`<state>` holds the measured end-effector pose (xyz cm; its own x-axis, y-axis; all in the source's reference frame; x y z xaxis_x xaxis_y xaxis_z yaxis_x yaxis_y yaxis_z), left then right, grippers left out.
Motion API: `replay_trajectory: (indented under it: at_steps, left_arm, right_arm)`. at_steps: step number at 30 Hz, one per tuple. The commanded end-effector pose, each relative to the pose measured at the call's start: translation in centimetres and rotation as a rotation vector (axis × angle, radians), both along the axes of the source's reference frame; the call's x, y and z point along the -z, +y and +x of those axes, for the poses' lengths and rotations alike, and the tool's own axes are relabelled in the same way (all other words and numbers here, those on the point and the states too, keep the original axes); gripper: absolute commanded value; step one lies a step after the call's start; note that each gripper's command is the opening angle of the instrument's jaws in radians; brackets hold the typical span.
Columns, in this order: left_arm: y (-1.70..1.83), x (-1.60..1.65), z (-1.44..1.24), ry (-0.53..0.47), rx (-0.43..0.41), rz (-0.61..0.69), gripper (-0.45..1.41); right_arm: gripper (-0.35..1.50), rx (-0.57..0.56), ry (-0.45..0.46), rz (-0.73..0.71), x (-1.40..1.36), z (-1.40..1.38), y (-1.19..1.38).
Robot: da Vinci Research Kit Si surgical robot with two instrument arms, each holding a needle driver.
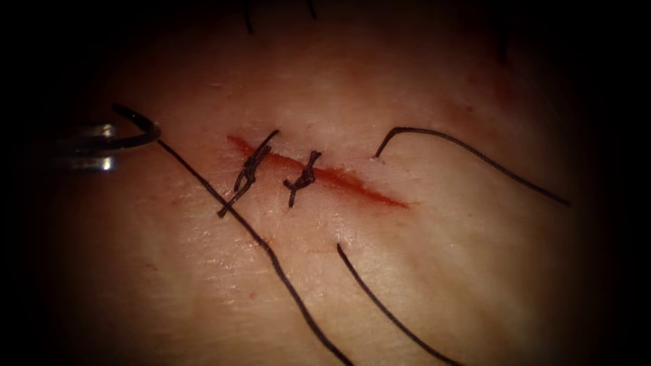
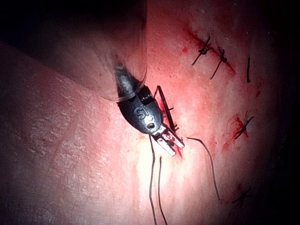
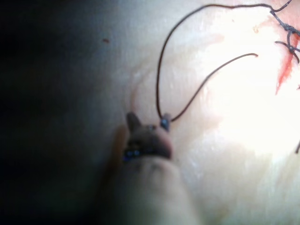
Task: Wound Closure
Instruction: Pull the thread through the tissue using the right gripper, leaving only a short end of the thread
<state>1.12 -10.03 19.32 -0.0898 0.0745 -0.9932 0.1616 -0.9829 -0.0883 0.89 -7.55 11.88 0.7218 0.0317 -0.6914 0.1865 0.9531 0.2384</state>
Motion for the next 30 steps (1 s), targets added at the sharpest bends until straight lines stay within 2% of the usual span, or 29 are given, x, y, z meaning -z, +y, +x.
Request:
replay_trajectory:
  at_steps: [1,3,6,9,11,13,15,17,20,22,25,30]
  left_arm:
    - [-0.06,-0.06,-0.05,0.006,0.000,0.001,-0.45]
    - [-0.06,-0.06,-0.05,0.010,-0.001,0.001,-0.45]
    - [-0.05,-0.06,-0.04,0.013,0.002,0.000,-0.45]
    - [-0.05,-0.07,-0.03,0.022,0.008,-0.002,-0.45]
    - [-0.05,-0.08,0.00,0.023,0.008,-0.003,-0.45]
    - [-0.05,-0.09,0.01,0.025,0.009,-0.004,-0.45]
    - [-0.04,-0.10,0.00,0.026,0.010,-0.004,-0.45]
    - [-0.04,-0.10,-0.03,0.027,0.012,-0.004,-0.45]
    - [-0.06,-0.11,-0.08,0.030,0.017,-0.006,-0.45]
    - [-0.08,-0.12,-0.11,0.033,0.017,-0.007,-0.45]
    - [-0.05,-0.12,-0.18,0.035,0.021,-0.006,-0.45]
    - [-0.05,-0.12,-0.27,0.031,0.017,-0.004,-0.45]
  right_arm:
    - [1.35,0.001,-0.004,0.006,-0.12,-0.07,0.14]
    - [1.40,-0.001,-0.008,0.012,-0.17,-0.18,0.27]
    - [1.36,-0.012,0.015,0.026,-0.24,-0.32,0.49]
    - [1.45,-0.120,0.137,0.123,-0.29,-0.47,0.73]
    - [1.38,-0.195,0.300,0.172,-0.30,-0.63,0.86]
    - [1.28,-0.216,0.335,0.196,-0.29,-0.70,1.00]
    - [1.25,-0.237,0.318,0.193,-0.28,-0.66,1.15]
    - [1.25,-0.288,0.302,0.183,-0.28,-0.52,1.31]
    - [1.25,-0.334,0.330,0.123,-0.36,-0.24,1.48]
    - [1.21,-0.331,0.340,0.076,-0.46,-0.03,1.53]
    - [1.19,-0.323,0.359,-0.027,-0.79,0.61,1.59]
    - [1.14,-0.313,0.375,-0.109,-1.12,1.11,1.58]
